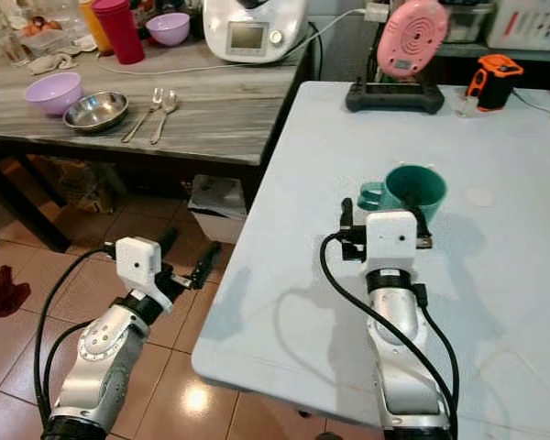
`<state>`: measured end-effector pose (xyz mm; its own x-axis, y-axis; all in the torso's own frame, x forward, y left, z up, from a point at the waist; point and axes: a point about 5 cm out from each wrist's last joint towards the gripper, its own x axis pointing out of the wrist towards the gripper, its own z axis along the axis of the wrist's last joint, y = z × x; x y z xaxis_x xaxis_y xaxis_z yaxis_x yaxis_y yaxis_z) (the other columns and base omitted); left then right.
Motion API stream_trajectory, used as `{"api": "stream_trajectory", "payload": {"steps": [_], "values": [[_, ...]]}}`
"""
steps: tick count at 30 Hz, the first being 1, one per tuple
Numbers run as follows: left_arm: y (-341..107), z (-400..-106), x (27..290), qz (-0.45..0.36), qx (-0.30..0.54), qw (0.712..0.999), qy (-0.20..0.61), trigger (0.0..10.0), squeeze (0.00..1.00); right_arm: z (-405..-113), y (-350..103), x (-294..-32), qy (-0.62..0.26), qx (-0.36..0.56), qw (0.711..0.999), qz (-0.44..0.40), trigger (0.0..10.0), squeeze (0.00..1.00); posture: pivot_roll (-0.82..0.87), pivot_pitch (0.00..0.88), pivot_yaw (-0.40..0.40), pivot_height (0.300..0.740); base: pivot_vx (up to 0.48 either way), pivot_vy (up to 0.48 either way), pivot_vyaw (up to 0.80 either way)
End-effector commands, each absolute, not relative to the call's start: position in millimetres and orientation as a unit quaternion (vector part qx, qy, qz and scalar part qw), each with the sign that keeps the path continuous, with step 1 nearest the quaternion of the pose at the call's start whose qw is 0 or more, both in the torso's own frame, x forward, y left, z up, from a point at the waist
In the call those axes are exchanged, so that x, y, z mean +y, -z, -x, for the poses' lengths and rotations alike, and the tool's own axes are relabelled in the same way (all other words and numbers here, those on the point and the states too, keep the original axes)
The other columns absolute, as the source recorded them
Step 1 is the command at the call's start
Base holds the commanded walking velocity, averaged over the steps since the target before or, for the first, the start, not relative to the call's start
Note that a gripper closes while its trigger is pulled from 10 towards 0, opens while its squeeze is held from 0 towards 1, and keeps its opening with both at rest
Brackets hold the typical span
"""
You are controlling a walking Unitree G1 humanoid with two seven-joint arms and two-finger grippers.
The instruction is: Setting the table
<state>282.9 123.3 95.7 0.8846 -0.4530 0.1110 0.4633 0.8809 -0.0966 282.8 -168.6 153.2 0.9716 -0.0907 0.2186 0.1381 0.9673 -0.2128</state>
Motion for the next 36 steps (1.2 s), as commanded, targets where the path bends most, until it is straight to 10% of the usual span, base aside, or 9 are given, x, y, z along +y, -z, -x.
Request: {"api": "stream_trajectory", "payload": {"steps": [1,36], "values": [[-97.6,-282.4,126.6,0.057,-0.042,0.968,0.241,10.0,0.0,-281.5,-149.5,-169.7,0.065,-0.095,0.986,0.118,10.0,0.0,-0.2,0.124,0.115,0.74,0.0,0.0,0.0],[-94.8,-281.0,127.9,0.052,-0.023,0.965,0.254,10.0,0.0,-282.8,-146.7,-231.0,0.208,-0.062,0.964,0.156,10.0,0.0,-0.18,0.125,0.136,0.74,0.0,0.0,0.0]]}}
